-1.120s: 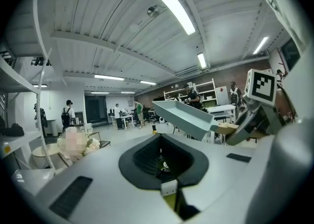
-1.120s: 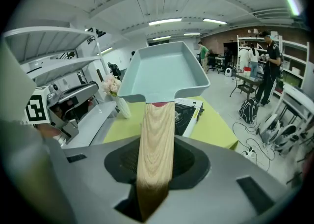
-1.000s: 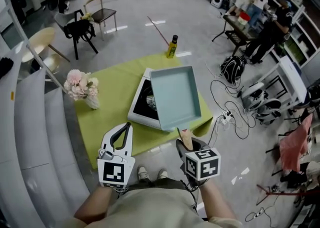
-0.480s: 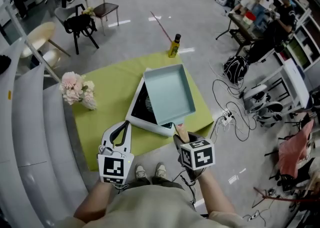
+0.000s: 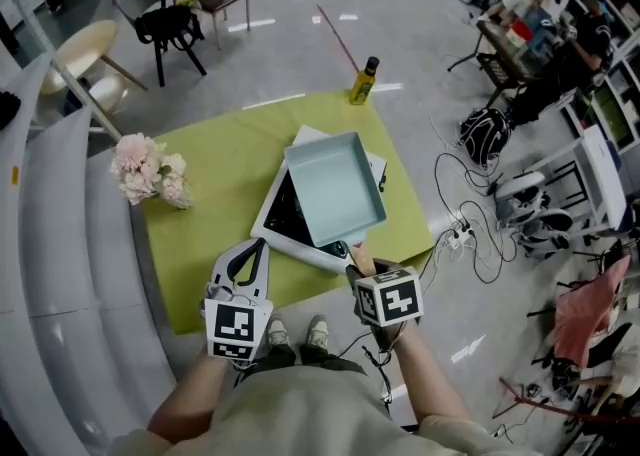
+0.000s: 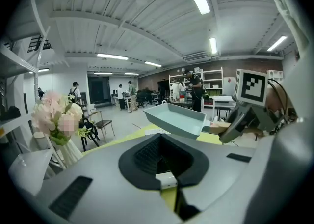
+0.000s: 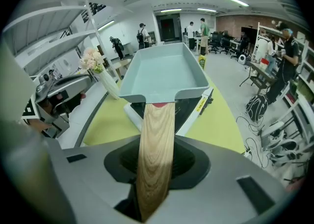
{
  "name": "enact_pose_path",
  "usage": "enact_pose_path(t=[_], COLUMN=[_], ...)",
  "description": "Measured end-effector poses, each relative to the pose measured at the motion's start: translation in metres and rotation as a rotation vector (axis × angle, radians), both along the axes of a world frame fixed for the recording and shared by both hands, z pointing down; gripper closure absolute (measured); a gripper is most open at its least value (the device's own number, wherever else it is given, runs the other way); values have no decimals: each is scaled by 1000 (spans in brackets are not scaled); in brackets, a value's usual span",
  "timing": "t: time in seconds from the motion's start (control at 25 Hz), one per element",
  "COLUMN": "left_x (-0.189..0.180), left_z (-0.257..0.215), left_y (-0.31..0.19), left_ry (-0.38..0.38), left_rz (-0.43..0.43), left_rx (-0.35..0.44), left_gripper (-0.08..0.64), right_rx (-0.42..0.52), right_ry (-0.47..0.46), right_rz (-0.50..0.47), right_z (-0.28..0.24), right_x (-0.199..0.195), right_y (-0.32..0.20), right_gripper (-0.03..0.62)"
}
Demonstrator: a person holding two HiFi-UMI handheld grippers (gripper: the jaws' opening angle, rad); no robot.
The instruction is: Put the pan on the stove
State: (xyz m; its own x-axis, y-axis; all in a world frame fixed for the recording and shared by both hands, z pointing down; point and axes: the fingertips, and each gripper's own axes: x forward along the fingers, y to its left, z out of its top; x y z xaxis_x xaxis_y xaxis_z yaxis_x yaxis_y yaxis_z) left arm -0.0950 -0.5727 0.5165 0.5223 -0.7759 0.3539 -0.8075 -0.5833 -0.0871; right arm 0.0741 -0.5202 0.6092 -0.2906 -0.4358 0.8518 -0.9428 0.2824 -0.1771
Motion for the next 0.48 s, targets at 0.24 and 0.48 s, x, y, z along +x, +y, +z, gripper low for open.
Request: enact_pose_path(t=[0.24,0.48], left_x=[6,11], left_z=[14,27], left_y=[-2,-4], left_ry=[3,30], left_rz=[4,-13], left_rx=[-11,-58], left_gripper=[554,554], right_rx=[-47,-127], right_ry=[17,41], right_rz=[-41,-48], right_z=[17,49], right_x=[-2,-1], right_y=[-6,-2], right_gripper=[470,472])
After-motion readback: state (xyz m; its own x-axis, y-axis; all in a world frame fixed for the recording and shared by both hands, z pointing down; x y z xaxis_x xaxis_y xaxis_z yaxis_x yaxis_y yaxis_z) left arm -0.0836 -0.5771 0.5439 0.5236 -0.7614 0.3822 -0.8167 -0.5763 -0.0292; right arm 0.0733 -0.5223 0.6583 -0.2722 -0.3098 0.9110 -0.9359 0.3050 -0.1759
